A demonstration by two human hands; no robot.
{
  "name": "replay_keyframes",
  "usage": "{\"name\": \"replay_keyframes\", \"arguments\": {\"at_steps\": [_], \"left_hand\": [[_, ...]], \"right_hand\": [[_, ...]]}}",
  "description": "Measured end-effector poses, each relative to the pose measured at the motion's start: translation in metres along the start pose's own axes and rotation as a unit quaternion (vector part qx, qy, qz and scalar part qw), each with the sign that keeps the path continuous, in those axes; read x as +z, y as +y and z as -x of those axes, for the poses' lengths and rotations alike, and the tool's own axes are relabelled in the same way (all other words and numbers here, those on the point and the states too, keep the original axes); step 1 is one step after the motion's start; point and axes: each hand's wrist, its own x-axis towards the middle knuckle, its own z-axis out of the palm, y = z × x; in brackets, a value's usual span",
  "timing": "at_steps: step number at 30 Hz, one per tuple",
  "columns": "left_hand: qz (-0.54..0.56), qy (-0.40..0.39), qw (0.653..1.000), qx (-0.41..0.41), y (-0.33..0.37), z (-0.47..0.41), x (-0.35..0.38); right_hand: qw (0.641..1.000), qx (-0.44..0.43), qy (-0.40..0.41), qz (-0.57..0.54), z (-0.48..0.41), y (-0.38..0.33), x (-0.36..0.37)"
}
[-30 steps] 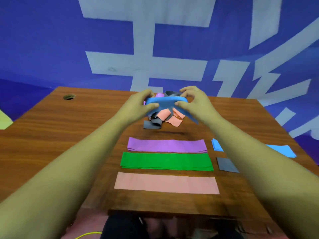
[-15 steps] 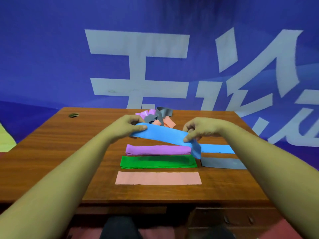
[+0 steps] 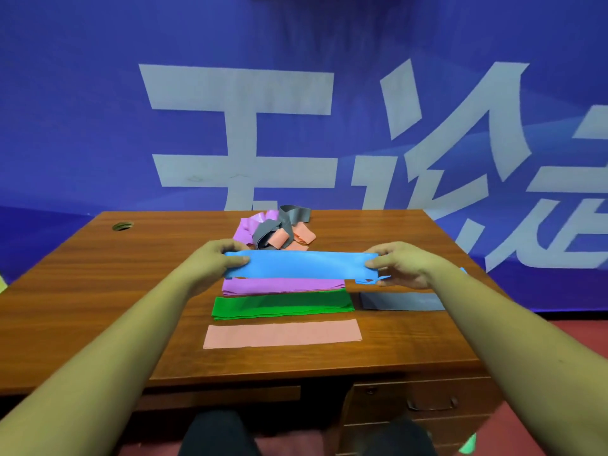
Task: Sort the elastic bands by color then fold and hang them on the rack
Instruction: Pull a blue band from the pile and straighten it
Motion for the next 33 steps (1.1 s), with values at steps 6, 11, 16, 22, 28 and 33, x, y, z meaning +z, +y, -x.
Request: {"name": "replay_keyframes", "arguments": {"at_steps": [6,11,16,22,28,33], "left_hand": [[0.059,-0.016,0.997,-0.048,-0.006,-0.011,0.028],[0.000,-0.011,0.999,-0.047,-0.004,-0.026,0.061],[-0.142,0.029,0.989,0.007,-0.001,-0.044,0.102],[-0.186,0.020,0.981,0.049,0.008,-0.076,0.155],[-0.135,0.034,0.989,0.044,0.016,-0.111,0.199],[-0.123,0.029,0.992,0.029,0.013,-0.133,0.235]], "right_hand": [[0.982,-0.005,0.113,-0.153,-0.006,0.021,-0.015],[0.973,0.000,0.184,-0.137,-0.003,0.029,-0.030],[0.962,0.012,0.261,-0.078,0.000,0.050,-0.064],[0.924,0.013,0.378,-0.059,-0.003,0.076,-0.104],[0.887,0.012,0.460,0.035,-0.015,0.101,-0.154],[0.871,0.012,0.484,0.086,-0.032,0.119,-0.184]]}}
